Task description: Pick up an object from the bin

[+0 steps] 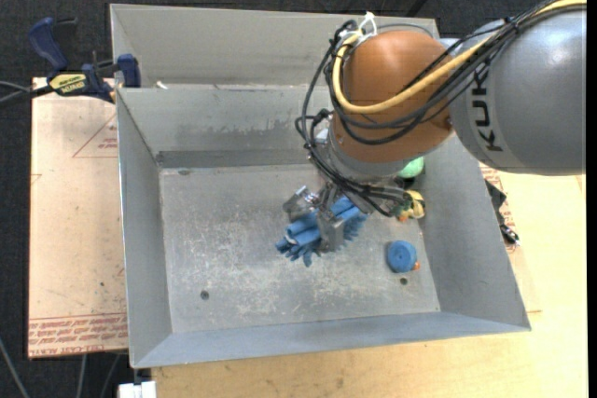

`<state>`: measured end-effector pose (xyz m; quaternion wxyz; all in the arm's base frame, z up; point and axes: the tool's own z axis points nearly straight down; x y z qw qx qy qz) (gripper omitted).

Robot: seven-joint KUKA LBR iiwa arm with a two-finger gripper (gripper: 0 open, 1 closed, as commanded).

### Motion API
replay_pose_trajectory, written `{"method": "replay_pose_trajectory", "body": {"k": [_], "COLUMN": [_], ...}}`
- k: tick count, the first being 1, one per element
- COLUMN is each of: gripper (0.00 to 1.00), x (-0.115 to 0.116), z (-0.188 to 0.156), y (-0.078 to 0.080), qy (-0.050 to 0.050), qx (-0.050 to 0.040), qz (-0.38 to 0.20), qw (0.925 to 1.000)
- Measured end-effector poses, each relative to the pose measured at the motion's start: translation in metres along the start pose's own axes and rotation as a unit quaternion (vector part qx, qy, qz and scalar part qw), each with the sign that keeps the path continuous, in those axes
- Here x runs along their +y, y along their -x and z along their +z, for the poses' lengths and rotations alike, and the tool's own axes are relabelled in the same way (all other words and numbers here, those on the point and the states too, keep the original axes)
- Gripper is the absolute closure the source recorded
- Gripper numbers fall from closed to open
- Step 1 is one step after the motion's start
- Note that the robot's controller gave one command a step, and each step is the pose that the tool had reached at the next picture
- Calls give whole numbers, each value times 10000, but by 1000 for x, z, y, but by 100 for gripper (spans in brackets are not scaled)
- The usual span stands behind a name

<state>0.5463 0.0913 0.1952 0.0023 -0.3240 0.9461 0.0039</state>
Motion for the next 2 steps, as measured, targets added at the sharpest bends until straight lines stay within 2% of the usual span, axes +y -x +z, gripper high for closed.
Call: {"method": "replay_pose_trajectory", "body": {"k": [1, 2], "gripper": [100, 100], "x": [0, -2], "z": [0, -127], "y": [0, 7], "qy": [2, -3], "qx": [3, -21], "qz": [-1, -48], "qw": [10000, 10000]}}
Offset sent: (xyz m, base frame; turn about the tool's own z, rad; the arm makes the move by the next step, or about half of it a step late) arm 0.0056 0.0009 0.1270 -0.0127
